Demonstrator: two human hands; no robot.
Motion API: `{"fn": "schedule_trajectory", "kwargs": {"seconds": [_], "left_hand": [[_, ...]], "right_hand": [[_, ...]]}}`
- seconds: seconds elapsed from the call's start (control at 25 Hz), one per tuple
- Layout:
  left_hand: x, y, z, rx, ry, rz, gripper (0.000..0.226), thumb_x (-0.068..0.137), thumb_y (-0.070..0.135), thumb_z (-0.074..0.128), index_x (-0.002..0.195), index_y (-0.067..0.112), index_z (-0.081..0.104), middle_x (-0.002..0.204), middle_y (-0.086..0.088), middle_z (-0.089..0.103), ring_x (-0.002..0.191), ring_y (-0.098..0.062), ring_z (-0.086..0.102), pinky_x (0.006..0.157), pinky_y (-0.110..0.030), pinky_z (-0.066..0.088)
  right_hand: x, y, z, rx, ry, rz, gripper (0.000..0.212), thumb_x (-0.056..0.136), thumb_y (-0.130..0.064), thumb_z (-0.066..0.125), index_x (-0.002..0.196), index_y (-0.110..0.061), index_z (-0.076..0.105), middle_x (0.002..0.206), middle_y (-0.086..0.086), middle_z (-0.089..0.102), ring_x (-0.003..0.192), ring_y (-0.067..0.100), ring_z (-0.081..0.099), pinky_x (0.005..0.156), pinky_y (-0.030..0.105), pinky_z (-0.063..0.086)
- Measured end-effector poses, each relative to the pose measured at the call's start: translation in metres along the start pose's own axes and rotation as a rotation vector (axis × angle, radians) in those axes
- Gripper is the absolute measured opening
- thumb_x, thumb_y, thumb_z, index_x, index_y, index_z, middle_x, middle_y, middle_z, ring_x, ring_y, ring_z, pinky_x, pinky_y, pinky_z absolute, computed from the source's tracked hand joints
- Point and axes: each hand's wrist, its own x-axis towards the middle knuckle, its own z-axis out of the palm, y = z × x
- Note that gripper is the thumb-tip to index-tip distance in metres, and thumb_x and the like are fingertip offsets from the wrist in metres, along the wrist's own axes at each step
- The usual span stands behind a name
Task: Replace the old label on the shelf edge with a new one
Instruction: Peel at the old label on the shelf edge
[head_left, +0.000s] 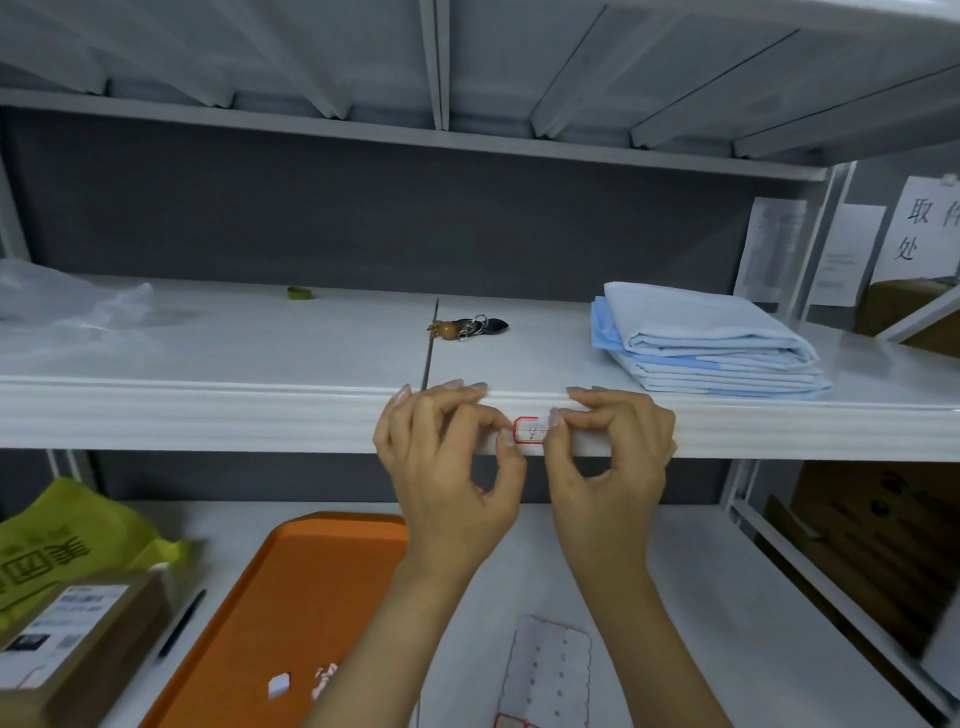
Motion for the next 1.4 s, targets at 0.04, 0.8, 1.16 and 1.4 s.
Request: {"fn": "schedule_trajectory", "kwargs": {"seconds": [0.04, 0.8, 1.16, 1.4], "left_hand": [[0.0, 0.0, 0.0, -0.003, -0.002, 0.003, 0.013, 0.082, 0.025, 0.058, 0.081, 0.016, 0.067, 0.102, 0.003, 0.062, 0.111, -0.011, 0.053, 0.113, -0.034, 0.021], [-0.002, -0.006, -0.005, -0.018, -0.036, 0.057, 0.01, 0.08, 0.025, 0.06, 0.084, 0.018, 0.065, 0.111, 0.008, 0.055, 0.115, -0.011, 0.05, 0.114, -0.034, 0.02], [-0.003, -0.004, -0.005, -0.031, -0.035, 0.036, 0.005, 0.08, 0.023, 0.059, 0.083, 0.021, 0.062, 0.108, 0.004, 0.061, 0.115, -0.011, 0.051, 0.113, -0.036, 0.021], [-0.003, -0.004, -0.007, -0.039, -0.057, 0.028, 0.01, 0.08, 0.024, 0.058, 0.081, 0.017, 0.066, 0.107, 0.001, 0.064, 0.116, -0.009, 0.05, 0.113, -0.035, 0.021]], "right_hand": [[0.0, 0.0, 0.0, 0.0, -0.001, -0.003, 0.013, 0.082, -0.02, 0.065, 0.078, -0.008, 0.062, 0.097, 0.002, 0.064, 0.097, 0.017, 0.052, 0.092, 0.02, 0.032], [0.003, 0.006, -0.007, -0.024, -0.088, -0.061, 0.017, 0.087, -0.019, 0.058, 0.093, -0.005, 0.065, 0.097, 0.005, 0.066, 0.097, 0.019, 0.054, 0.089, 0.019, 0.037], [0.001, 0.015, -0.012, -0.026, -0.145, -0.112, 0.021, 0.087, -0.024, 0.064, 0.097, -0.006, 0.068, 0.105, 0.006, 0.067, 0.104, 0.02, 0.057, 0.095, 0.024, 0.038], [0.001, 0.029, -0.005, -0.057, -0.075, -0.224, 0.025, 0.086, -0.028, 0.066, 0.093, -0.005, 0.067, 0.1, 0.012, 0.07, 0.101, 0.019, 0.057, 0.092, 0.032, 0.042]]}}
